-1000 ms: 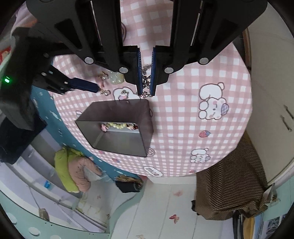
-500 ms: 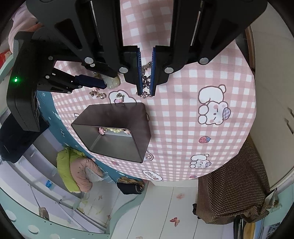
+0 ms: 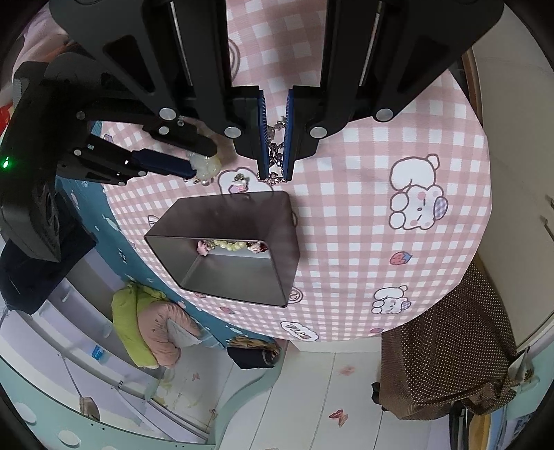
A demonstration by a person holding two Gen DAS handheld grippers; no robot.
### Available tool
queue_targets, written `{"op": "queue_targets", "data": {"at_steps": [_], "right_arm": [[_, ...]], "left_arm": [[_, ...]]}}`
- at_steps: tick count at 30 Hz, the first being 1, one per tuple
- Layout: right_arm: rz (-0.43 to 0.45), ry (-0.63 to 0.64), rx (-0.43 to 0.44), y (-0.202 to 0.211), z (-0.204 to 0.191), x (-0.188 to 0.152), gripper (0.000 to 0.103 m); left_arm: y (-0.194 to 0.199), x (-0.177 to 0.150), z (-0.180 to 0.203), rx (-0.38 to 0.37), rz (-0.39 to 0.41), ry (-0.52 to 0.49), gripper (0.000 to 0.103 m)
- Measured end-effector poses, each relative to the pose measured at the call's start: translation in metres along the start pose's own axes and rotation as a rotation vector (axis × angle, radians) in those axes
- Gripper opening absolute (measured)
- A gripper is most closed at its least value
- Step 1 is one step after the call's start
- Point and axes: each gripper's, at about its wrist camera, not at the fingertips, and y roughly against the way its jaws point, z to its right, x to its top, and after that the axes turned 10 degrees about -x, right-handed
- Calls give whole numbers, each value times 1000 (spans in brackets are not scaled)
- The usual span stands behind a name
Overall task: Organize jewelry
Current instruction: 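Grasp the jade pendant with the right gripper while the left gripper holds the chain, then lower the jade pendant and silver chain into the tin and open both grippers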
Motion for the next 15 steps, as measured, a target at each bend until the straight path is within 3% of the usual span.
{"op": "queue_targets", "data": {"at_steps": [15], "right_arm": [[115,-83,-61,36,39,11,27]], "left_arm": [[11,25,33,0,50,-62,8]]}}
